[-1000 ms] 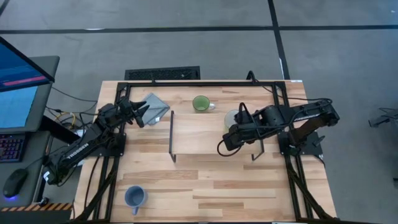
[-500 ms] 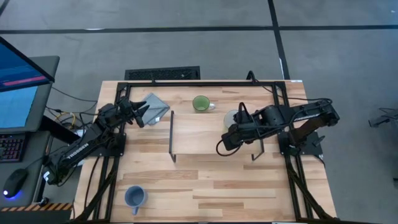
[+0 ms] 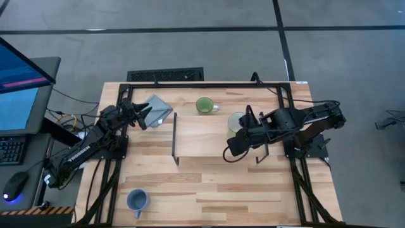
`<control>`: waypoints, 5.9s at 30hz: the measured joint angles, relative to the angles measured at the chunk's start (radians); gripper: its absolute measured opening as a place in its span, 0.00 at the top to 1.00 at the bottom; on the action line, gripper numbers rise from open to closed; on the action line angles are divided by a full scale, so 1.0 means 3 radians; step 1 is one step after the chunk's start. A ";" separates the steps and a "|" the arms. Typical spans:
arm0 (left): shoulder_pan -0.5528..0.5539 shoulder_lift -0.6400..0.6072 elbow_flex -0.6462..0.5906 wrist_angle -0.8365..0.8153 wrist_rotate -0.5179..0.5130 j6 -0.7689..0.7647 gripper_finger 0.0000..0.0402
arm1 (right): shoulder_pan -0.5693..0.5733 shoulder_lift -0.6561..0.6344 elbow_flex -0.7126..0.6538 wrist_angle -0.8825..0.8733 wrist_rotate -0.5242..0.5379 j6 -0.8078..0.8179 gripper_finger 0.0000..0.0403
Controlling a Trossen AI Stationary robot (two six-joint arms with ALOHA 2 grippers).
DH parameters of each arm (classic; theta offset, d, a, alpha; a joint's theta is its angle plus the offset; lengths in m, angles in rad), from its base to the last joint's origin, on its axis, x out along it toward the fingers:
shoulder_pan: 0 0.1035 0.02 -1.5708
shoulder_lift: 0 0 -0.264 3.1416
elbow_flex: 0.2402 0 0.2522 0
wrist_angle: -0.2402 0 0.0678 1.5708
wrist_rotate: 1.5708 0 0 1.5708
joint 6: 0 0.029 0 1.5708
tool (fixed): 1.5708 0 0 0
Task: Stack small to large cups/mugs on shelf
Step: Put the white mug on the shelf, then put the green mug on the shelf
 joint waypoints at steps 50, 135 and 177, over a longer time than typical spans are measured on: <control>0.0001 0.0001 -0.0001 -0.0001 -0.0002 -0.0315 0.69 | -0.1432 -0.0325 0.0367 0.0569 0.1256 -0.4954 0.58; 0.0001 0.0001 -0.0006 0.0069 -0.0683 -0.0327 0.69 | -0.3181 0.0807 0.0373 0.2525 -0.0796 -0.4536 0.69; 0.0001 0.0001 0.0005 -0.0022 -0.0678 -0.0370 0.69 | -0.2798 0.0823 0.0212 0.2557 -0.0794 -0.4422 0.41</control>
